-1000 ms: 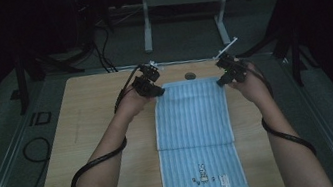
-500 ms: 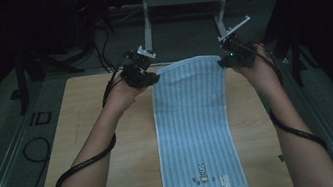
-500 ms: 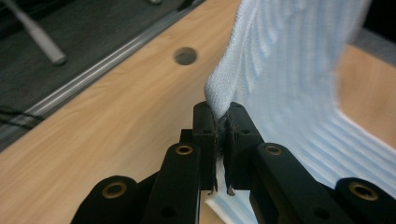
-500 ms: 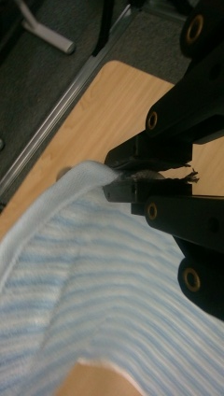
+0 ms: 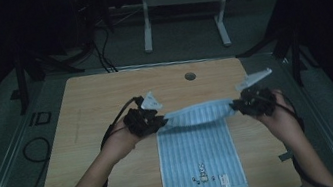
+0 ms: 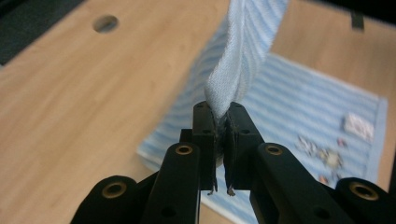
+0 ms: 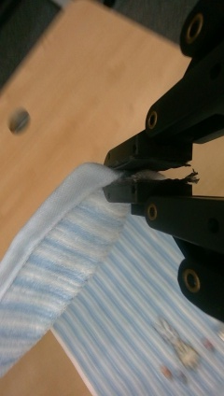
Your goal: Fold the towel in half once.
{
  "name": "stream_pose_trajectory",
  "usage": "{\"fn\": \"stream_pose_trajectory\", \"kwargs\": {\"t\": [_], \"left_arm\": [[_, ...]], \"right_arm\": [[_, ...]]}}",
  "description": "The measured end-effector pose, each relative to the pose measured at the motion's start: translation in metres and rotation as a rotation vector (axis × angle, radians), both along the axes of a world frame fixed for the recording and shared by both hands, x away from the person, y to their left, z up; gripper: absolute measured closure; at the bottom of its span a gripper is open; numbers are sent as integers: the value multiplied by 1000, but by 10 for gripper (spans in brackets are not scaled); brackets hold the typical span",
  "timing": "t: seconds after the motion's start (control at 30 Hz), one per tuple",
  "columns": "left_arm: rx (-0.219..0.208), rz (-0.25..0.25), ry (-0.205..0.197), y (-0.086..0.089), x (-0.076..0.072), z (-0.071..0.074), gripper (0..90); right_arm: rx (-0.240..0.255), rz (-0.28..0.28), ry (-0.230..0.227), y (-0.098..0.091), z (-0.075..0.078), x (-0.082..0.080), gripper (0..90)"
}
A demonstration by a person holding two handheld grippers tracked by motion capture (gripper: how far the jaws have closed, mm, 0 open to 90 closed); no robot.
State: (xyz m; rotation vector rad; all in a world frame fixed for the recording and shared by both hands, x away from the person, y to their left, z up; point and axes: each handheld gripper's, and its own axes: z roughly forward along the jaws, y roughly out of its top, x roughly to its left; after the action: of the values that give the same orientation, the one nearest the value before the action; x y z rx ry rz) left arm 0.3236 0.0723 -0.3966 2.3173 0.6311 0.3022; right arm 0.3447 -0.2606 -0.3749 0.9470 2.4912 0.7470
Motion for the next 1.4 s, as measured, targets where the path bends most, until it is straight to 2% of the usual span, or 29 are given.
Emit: {"fn": "stream_pose_trajectory", "kwargs": {"t": [0.07, 0.1, 0.13, 0.17, 0.2, 0.23, 0.27, 0.3, 0.37, 0.47, 0.5, 0.53, 0.57, 0.7, 0.73, 0.77, 0.83, 0.87, 0.93, 0.97, 1.0, 1.07, 1.17, 1.2, 1.23, 1.3, 1.33, 1.37, 1.4], "left_arm": [[18, -25, 4, -1, -13, -9, 839], [18, -25, 4, -1, -13, -9, 839], [33, -39, 11, -1, -24, -20, 839], [32, -50, 18, -1, -29, -25, 839], [25, -53, 28, -1, -33, -30, 839], [25, -53, 28, -1, -33, -30, 839], [39, -58, 32, -1, -43, -41, 839], [39, -58, 32, -1, -43, -41, 839], [41, -77, 44, -1, -56, -57, 838], [28, -84, 77, 0, -67, -71, 837], [28, -84, 77, 0, -67, -71, 837], [20, -88, 107, 0, -72, -80, 837], [20, -88, 107, 0, -72, -80, 836], [26, -116, 140, -4, -84, -95, 837], [27, -130, 167, -6, -89, -101, 836], [36, -140, 172, -6, -91, -103, 833], [27, -150, 212, -6, -94, -109, 826], [38, -160, 228, -6, -96, -112, 808], [50, -171, 222, -4, -101, -113, 768], [50, -171, 222, -4, -101, -113, 725], [57, -202, 245, -3, -105, -113, 675], [60, -218, 259, -2, -106, -109, 616], [59, -213, 255, -2, -106, -104, 588], [45, -198, 250, -2, -103, -101, 557], [45, -198, 250, -2, -103, -101, 549], [34, -188, 259, -4, -99, -100, 503], [48, -175, 247, -8, -93, -104, 503], [48, -175, 247, -8, -93, -104, 503], [43, -159, 261, -12, -84, -111, 502]], "right_arm": [[-1, 14, 15, -3, -14, -17, 832], [-1, 14, 15, -3, -14, -17, 832], [3, 27, 40, -5, -29, -33, 830], [0, 30, 49, -7, -35, -40, 829], [10, 27, 61, -8, -42, -46, 830], [10, 27, 61, -8, -42, -46, 830], [4, 40, 86, -10, -54, -58, 828], [7, 33, 94, -11, -59, -63, 827], [11, 45, 109, -12, -68, -72, 826], [19, 58, 123, -14, -79, -85, 816], [19, 58, 123, -14, -79, -85, 816], [21, 66, 148, -16, -87, -93, 802], [14, 70, 152, -17, -91, -96, 801], [22, 65, 187, -18, -102, -104, 801], [28, 64, 208, -20, -108, -110, 800], [30, 63, 218, -20, -109, -113, 797], [43, 53, 228, -24, -112, -118, 793], [47, 50, 236, -26, -114, -121, 781], [53, 36, 257, -32, -116, -126, 742], [53, 36, 257, -32, -116, -126, 742], [64, 21, 279, -40, -115, -131, 691], [59, 0, 263, -47, -111, -133, 670], [67, -20, 259, -52, -105, -131, 654], [67, -34, 231, -52, -101, -127, 654], [67, -34, 231, -52, -101, -127, 654], [85, -22, 225, -47, -99, -121, 657], [75, 2, 223, -35, -102, -113, 661], [75, 2, 223, -35, -102, -113, 661], [58, 32, 237, -22, -109, -103, 661]]}}
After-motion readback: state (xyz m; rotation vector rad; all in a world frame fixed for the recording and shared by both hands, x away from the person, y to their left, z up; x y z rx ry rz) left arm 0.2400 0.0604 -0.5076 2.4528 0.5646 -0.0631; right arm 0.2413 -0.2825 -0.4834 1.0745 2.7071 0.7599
